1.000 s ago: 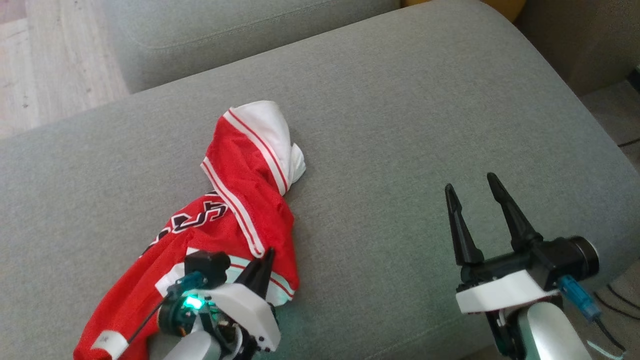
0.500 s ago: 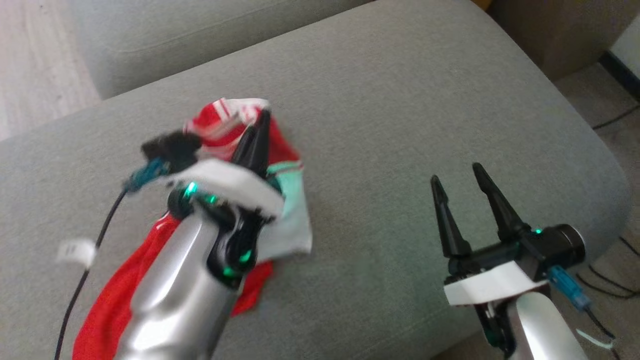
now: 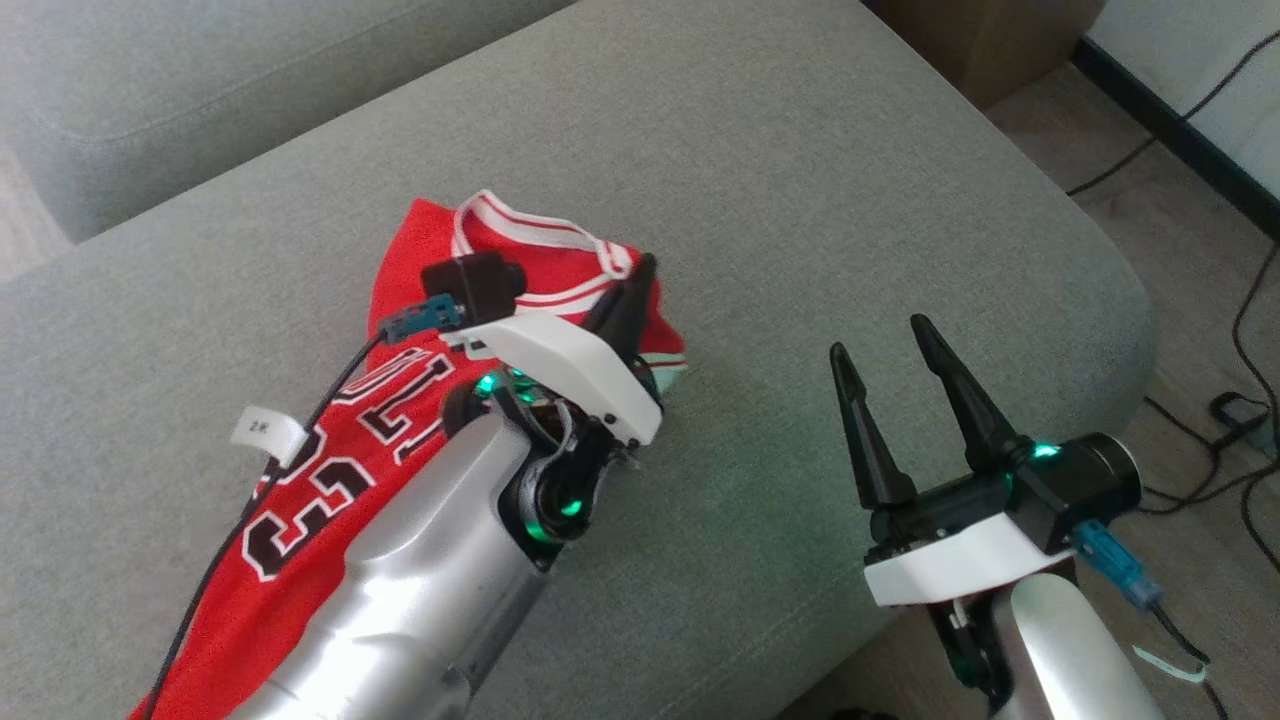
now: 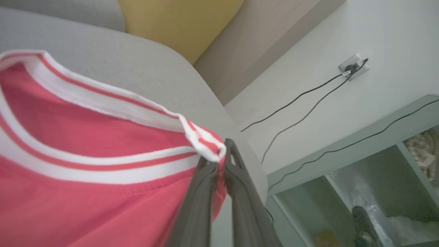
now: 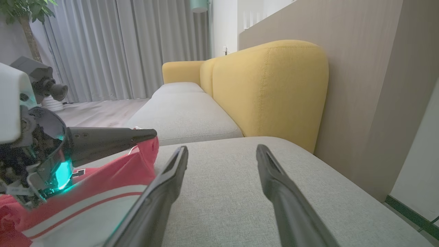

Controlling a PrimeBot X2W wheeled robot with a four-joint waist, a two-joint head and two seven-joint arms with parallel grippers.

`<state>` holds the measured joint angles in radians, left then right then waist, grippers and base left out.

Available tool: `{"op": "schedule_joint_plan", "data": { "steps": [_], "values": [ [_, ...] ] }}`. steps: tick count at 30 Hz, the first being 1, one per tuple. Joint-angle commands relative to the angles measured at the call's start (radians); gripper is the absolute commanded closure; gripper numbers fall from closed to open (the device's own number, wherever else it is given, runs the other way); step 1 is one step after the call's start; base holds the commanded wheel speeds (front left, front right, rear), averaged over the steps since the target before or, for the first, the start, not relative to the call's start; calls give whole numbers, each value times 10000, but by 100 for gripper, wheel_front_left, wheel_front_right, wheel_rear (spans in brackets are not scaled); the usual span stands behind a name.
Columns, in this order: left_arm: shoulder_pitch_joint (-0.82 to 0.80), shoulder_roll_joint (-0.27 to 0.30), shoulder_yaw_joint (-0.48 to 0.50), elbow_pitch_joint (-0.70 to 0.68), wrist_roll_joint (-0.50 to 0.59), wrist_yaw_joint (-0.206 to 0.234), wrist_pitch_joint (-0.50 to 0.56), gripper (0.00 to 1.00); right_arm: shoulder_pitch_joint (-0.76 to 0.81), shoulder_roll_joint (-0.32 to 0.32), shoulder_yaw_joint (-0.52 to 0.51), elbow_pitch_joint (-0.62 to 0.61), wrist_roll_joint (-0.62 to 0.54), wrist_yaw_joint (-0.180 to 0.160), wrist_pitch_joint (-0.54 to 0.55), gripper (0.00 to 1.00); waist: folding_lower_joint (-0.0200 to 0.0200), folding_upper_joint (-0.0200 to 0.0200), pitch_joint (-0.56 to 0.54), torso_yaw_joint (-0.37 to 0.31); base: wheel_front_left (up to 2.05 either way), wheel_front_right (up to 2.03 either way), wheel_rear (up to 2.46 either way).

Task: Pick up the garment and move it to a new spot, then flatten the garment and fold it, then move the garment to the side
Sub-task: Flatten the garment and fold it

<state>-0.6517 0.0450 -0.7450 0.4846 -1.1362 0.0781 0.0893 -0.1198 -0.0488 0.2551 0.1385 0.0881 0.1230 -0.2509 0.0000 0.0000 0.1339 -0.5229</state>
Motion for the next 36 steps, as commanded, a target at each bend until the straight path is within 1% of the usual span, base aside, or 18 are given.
{"op": "schedule_joint_plan", "data": {
  "steps": [1, 3, 5, 8, 12, 15, 18, 23, 24, 26, 27, 28, 29, 33, 34, 36],
  "values": [
    [-589, 55, 88, -390, -507, -201, -154, 100, -368, -14, 224, -315, 72, 77, -109, 0, 0, 0, 67, -61, 0, 0, 0],
    [-703, 55, -154, -699, -1312, -420, -189, 100, -349, -14, 201, -326, 63, 77, -109, 0, 0, 0, 104, -48, 0, 0, 0],
    [-940, 54, -480, -944, -1678, -470, -118, 100, -336, -14, 158, -325, 35, 77, -109, 0, 0, 0, 129, -2, 0, 0, 0],
    [-1188, 54, -850, -1283, -1909, -488, 143, 100, -356, -14, 167, -329, 10, 77, -109, 0, 0, 0, 166, 41, 0, 0, 0],
    [-1137, 87, -1194, -1830, -2059, -567, 668, 100, -360, -14, 157, -331, -52, 77, -109, 0, 0, 0, 191, 106, 0, 0, 0],
    [-1084, 264, -1490, -1772, -1698, -377, 694, 100, -358, -14, 220, -327, -119, 77, -109, 0, 0, 0, 262, 105, 0, 0, 0],
    [-1038, 340, -1739, -1159, -1165, -148, 352, 100, -431, -14, 294, -377, -87, 77, -109, 0, 0, 0, 394, 31, 0, 0, 0],
    [-1356, 357, -1778, 377, -133, 144, -1019, 100, -576, -14, 472, -429, 1, 77, -109, 0, 0, 0, 673, -149, 0, 0, 0],
    [-1456, 331, -1743, 661, -18, 154, -1281, 100, -577, -14, 487, -430, 19, 77, -109, 0, 0, 0, 710, -168, 0, 0, 0],
    [-1657, 269, -1767, 1119, 169, 30, -1678, 100, -558, -14, 486, -428, 35, 77, -109, 0, 0, 0, 769, -188, 0, 0, 0],
    [-1741, 234, -1755, 1323, 207, -6, -1852, 73, -554, -14, 480, -431, 45, 77, -109, 0, 0, 0, 799, -192, 0, 0, 0],
    [-1839, 207, -1818, 1535, 313, -20, -1981, 51, -553, -14, 479, -428, 52, 77, -109, 0, 0, 0, 816, -196, 0, 0, 0],
    [-1926, 189, -1919, 1757, 446, -18, -2074, 0, -554, -14, 478, -421, 55, 77, -109, 0, 0, 0, 821, -197, 0, 0, 0],
    [-2244, 184, -2556, 2617, 1246, 95, -2326, 0, -537, -14, 393, -407, 64, 77, -109, 0, 0, 0, 778, -116, 0, 0, 0],
    [-2244, 184, -2556, 2617, 1246, 95, -2326, 0, -537, -14, 393, -407, 64, 77, -109, 0, 0, 0, 778, -116, 0, 0, 0],
    [-2214, 173, -2796, 2794, 1381, -39, -2259, 0, -504, -14, 308, -395, 53, 77, -109, 0, 0, 0, 697, -14, 0, 0, 0]
  ]
}}
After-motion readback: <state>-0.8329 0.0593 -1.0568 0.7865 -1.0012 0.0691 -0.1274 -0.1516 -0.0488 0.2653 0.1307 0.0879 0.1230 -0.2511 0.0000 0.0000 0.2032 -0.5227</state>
